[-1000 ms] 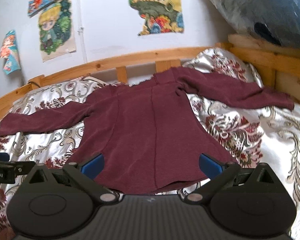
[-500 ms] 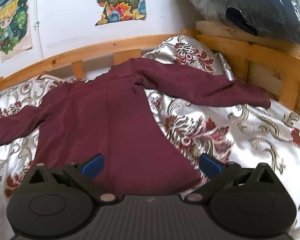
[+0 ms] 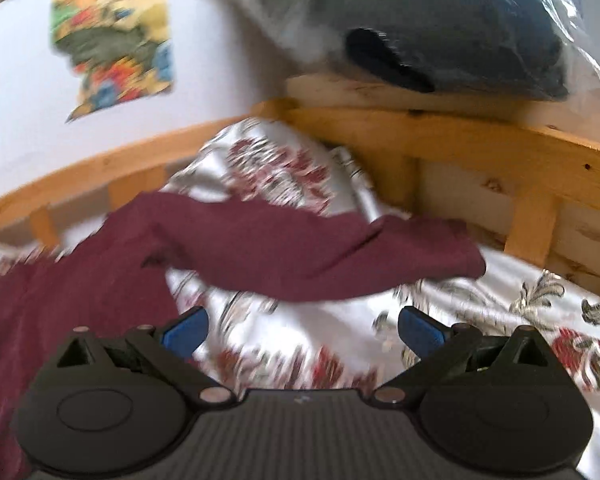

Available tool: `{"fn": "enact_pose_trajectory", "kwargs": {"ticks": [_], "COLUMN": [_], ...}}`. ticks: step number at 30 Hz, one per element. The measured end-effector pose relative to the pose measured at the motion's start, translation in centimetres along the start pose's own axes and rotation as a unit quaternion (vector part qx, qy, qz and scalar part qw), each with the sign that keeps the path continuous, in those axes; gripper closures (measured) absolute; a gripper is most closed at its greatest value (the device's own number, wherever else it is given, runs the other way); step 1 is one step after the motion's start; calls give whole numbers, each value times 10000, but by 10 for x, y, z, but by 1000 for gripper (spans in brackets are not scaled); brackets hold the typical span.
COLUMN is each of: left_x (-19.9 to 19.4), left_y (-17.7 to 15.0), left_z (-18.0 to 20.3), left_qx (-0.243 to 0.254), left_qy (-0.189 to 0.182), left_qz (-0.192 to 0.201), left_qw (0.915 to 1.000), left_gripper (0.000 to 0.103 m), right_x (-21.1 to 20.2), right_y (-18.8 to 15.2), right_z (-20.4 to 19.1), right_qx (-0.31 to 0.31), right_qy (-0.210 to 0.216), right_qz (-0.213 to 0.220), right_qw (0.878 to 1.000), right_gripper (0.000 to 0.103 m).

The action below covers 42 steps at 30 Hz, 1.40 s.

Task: Fold small clothes
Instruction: 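Reach the right tool to the sleeve cuff and close on it, then lift the held sleeve with the right tool and lay it across the shirt back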

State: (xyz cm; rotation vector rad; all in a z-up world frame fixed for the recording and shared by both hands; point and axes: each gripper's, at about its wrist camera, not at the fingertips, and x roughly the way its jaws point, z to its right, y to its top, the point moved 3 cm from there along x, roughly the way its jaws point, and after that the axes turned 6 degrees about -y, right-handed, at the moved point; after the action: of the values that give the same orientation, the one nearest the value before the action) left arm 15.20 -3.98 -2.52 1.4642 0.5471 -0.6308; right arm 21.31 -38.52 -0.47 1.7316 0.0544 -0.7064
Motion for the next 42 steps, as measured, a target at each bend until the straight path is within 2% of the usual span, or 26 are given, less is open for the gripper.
{"fn": "enact_pose_trajectory", "kwargs": {"ticks": [5,8,11,13,16,18,21,23,24,28,29,30,31,35,39,42], "left_x": [5,2,-1,-3,-2,0,3,4,4,-2,-5,-8,-11,-22,-31,-36], "left_y": [2,-4,-13,-19,-22,-24,-27,-29,-30,-32,-32,-32,-32,-30,-29,-29], "left_z": [5,7,5,4,2,0,-5,-10,-12,-14,-14,-14,-14,-19,-23,-24], "left_qx": [-80,-112,-210,-237,-175,-110,-197,-311,-347,-304,-266,-233,-210,-276,-382,-339], "left_qy": [-43,-73,-93,-144,-110,-37,15,-6,-24,-55,-55,-51,-46,-83,-181,-216], "left_qz": [-66,-51,-96,-109,-143,-216,-316,-383,-412,-394,-366,-338,-312,-183,-86,-34], "left_qw": [9999,9999,9997,9996,9997,9997,9993,9988,9985,9987,9990,9991,9993,9994,9991,9992], "left_gripper": [1,1,1,1,1,1,1,1,1,1,1,1,1,1,1,1], "right_x": [23,28,39,49,59,71,89,97,99,101,100,100,99,79,43,16], "right_y": [12,5,0,3,10,12,10,7,5,6,5,6,5,13,37,55], "right_z": [18,41,70,88,108,117,130,134,135,135,134,133,132,118,73,26], "right_qx": [292,482,1087,1437,1662,1735,2066,2145,2184,2297,2299,2308,2268,1946,843,-69], "right_qy": [-91,-69,139,-52,-545,-675,-502,-509,-472,-410,-342,-308,-294,-227,-1,340], "right_qz": [490,533,483,328,384,240,-73,-183,-180,-48,10,59,108,549,1326,1857], "right_qw": [9983,9974,9928,9891,9838,9822,9771,9752,9745,9724,9726,9725,9734,9791,9876,9820], "right_gripper": [0,0,0,0,0,0,12,27,30,69,77,80,85,89,90,90]}}
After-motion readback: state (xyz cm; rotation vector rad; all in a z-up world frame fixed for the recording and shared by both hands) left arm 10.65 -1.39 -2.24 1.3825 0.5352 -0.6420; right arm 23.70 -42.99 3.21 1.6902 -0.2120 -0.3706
